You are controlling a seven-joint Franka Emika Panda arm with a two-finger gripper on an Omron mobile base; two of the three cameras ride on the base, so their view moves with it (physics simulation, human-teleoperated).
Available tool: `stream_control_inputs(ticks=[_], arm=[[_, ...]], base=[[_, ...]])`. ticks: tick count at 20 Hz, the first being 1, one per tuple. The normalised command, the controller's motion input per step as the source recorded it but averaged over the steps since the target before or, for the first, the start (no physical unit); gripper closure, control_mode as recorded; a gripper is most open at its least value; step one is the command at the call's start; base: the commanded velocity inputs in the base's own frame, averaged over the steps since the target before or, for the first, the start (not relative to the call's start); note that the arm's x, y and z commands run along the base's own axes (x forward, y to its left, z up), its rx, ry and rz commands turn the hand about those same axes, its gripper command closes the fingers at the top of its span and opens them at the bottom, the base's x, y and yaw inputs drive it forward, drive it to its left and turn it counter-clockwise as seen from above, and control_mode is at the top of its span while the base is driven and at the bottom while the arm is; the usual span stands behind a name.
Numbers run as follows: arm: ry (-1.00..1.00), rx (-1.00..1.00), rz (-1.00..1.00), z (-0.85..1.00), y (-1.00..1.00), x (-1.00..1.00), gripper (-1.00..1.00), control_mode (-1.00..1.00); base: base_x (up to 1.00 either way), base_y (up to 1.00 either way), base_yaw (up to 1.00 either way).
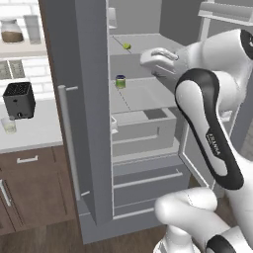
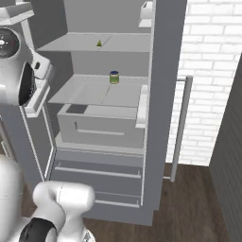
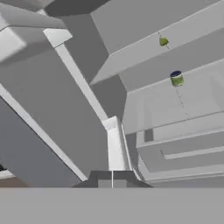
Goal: Grab a lemon wedge from the fridge and one ice cube from the ice bowl, and put them in the glass of lemonade.
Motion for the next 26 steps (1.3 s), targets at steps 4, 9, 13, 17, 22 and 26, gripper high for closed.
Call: stream_control_inputs(ticks=[4, 9, 13, 17, 22, 26], arm=[[0.22, 0.22, 0.09, -0.76, -0.02, 0.97, 1.00, -1.00], [0.12, 0.31, 0.05, -0.92, 0.21, 0.97, -1.00, -1.00], [0.07, 0.37, 0.11, -0.75, 0.32, 0.75, -1.00, -1.00], [0.14, 0.26, 0.23, -0.04, 0.57, 0.23, -1.00, -1.00], [0.09, 0.06, 0.14, 0.03, 0.72, 0.00, -1.00, -1.00], [0.00, 0.00, 0.04, 0.00, 0.94, 0.00, -1.00, -1.00]], base=[[0.00, 0.00, 0.00], [0.00, 0.00, 0.00], [0.00, 0.00, 0.00], [0.00, 0.00, 0.00], [0.00, 0.00, 0.00], [0.00, 0.00, 0.00]])
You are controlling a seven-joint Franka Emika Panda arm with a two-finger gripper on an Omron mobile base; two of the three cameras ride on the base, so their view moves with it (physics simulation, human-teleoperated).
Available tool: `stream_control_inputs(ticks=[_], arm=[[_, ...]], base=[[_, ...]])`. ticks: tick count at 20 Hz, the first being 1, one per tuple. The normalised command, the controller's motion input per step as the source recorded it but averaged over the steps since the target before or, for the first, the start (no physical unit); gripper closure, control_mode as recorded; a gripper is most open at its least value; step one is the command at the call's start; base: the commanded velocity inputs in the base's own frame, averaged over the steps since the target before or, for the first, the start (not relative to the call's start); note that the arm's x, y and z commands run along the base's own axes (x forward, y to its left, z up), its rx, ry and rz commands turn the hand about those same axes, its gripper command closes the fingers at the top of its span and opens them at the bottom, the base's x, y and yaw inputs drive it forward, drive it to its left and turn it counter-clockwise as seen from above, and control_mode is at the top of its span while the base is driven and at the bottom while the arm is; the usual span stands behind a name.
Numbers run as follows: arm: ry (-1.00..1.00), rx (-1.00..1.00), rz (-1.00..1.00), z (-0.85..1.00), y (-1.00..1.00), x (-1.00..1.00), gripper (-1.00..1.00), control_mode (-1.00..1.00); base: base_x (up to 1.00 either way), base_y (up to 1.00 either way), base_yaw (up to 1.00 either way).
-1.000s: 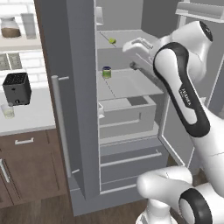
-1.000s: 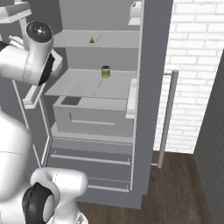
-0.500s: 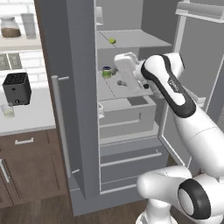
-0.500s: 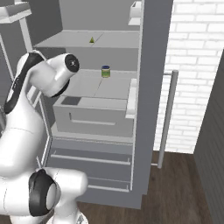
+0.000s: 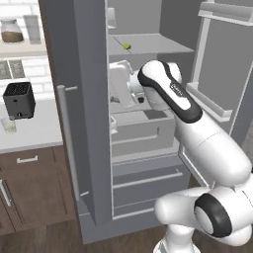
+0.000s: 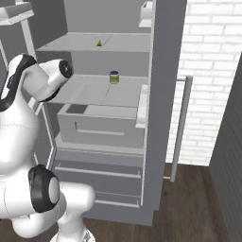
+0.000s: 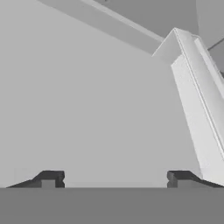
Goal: Grab a lemon wedge from the fridge and one ice cube from the ice bowl, and put them in the glass of lemonade.
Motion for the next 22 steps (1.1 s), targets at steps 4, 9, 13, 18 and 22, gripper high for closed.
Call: stream_control_inputs(ticks=[4, 9, 13, 18, 22], arm=[[0.00, 0.00, 0.03, 0.00, 0.98, 0.00, -1.00, -1.00], [0.00, 0.00, 0.05, 0.04, 0.70, 0.00, -1.00, -1.00], [0.00, -0.07, 0.04, 0.14, 0.01, -0.10, -1.00, -1.00], [-0.07, -0.05, 0.00, 0.34, -0.83, -0.92, -1.00, -1.00], [-0.09, -0.06, 0.00, 0.34, -0.99, -0.98, -1.00, -1.00]], base=[[0.00, 0.00, 0.00], [0.00, 0.00, 0.00], [0.00, 0.00, 0.00], [0.00, 0.00, 0.00], [0.00, 0.00, 0.00]])
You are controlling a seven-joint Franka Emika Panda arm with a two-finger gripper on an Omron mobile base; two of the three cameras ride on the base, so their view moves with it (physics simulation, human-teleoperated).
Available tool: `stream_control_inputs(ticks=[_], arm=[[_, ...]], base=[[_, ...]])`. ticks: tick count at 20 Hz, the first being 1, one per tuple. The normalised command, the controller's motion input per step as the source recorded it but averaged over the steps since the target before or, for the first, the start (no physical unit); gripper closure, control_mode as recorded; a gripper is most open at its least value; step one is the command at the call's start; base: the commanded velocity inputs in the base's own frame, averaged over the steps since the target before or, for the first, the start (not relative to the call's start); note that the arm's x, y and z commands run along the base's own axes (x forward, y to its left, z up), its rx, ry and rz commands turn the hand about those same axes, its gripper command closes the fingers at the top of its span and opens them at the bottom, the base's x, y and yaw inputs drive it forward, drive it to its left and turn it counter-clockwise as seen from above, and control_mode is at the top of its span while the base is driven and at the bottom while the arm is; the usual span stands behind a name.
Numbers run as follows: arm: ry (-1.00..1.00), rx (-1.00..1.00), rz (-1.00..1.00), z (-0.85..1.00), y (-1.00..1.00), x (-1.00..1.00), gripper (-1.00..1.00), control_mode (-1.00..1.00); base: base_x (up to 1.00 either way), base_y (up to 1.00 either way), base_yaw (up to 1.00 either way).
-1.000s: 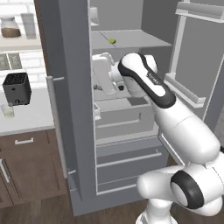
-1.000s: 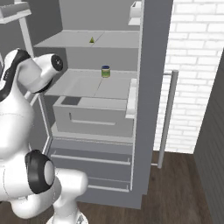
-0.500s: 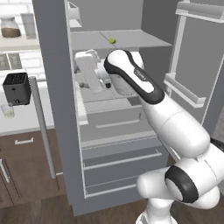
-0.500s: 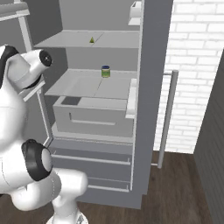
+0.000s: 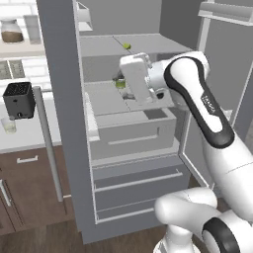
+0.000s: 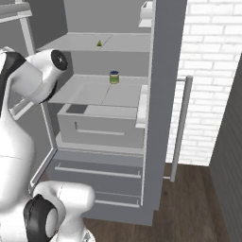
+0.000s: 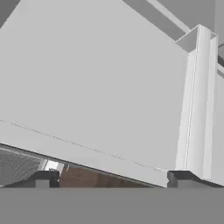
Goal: Grab a lemon wedge from the fridge and one ice cube from the ice bowl, and put them in the glass of lemonade.
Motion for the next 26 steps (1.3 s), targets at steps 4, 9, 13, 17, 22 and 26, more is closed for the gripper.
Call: stream_control_inputs(ticks=[4, 9, 13, 17, 22, 26], arm=[[-0.17, -0.25, -0.05, 0.00, -0.80, -0.96, -1.00, -1.00], [-0.10, -0.38, -0.10, 0.00, -0.74, -0.87, -1.00, -1.00], [-0.10, -0.38, -0.09, 0.01, -0.82, -0.93, -1.00, -1.00], [0.06, -0.28, -0.21, 0.32, -0.76, -0.78, -1.00, -1.00], [0.26, -0.24, -0.21, 0.38, -0.40, -0.39, -1.00, -1.00], [0.11, -0.14, -0.12, 0.15, -0.27, -0.77, -1.00, -1.00]], base=[[0.00, 0.00, 0.00], [0.00, 0.00, 0.00], [0.00, 0.00, 0.00], [0.00, 0.00, 0.00], [0.00, 0.00, 0.00], [0.00, 0.00, 0.00]])
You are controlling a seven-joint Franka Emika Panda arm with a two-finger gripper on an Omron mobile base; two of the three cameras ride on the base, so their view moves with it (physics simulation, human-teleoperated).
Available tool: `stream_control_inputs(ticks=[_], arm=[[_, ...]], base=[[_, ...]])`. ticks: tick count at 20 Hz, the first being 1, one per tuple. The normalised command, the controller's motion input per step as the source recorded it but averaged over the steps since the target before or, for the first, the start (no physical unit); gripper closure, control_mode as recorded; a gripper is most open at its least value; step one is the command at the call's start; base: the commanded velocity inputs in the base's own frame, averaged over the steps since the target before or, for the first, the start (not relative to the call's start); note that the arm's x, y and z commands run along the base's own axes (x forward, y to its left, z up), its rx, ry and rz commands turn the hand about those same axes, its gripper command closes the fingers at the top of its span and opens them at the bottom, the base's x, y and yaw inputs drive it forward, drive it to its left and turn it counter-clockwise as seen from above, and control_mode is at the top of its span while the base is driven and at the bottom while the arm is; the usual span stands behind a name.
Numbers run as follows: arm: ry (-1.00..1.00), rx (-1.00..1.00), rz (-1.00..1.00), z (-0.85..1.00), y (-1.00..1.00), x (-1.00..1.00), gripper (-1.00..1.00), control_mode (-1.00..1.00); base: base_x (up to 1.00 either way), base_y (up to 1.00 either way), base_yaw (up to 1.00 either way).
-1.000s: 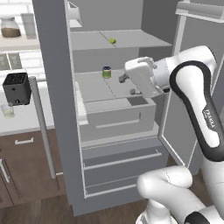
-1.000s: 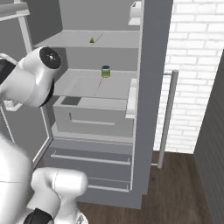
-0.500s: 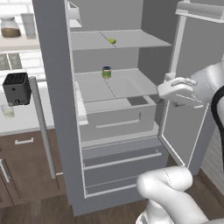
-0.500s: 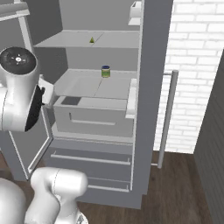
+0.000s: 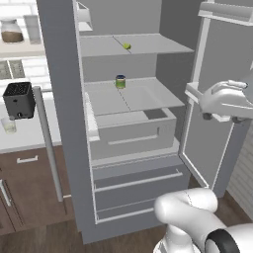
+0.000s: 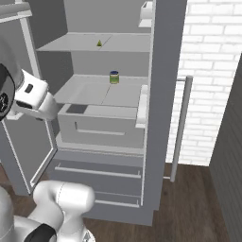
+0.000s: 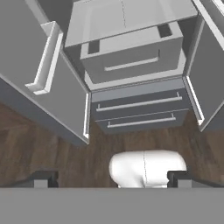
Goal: Grab a lemon wedge from the fridge and one ice cube from the ice bowl, and put them in the glass of lemonade.
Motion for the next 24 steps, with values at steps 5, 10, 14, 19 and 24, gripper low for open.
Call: stream_control_inputs(ticks=[5, 10, 14, 19, 24], arm=[[0.05, -0.11, -0.11, -0.29, -0.09, -0.68, -1.00, -1.00], [-0.01, -0.02, -0.02, -0.42, 0.00, 0.10, -1.00, -1.00], [-0.06, 0.00, 0.01, -0.18, -0.12, 0.09, -1.00, -1.00], [-0.07, 0.00, 0.02, 0.00, 0.00, 0.00, -1.00, -1.00], [-0.02, -0.01, 0.04, -0.05, 0.00, 0.01, -1.00, -1.00]], base=[[0.00, 0.00, 0.00], [0.00, 0.00, 0.00], [0.00, 0.00, 0.00], [0.00, 0.00, 0.00], [0.00, 0.00, 0.00]])
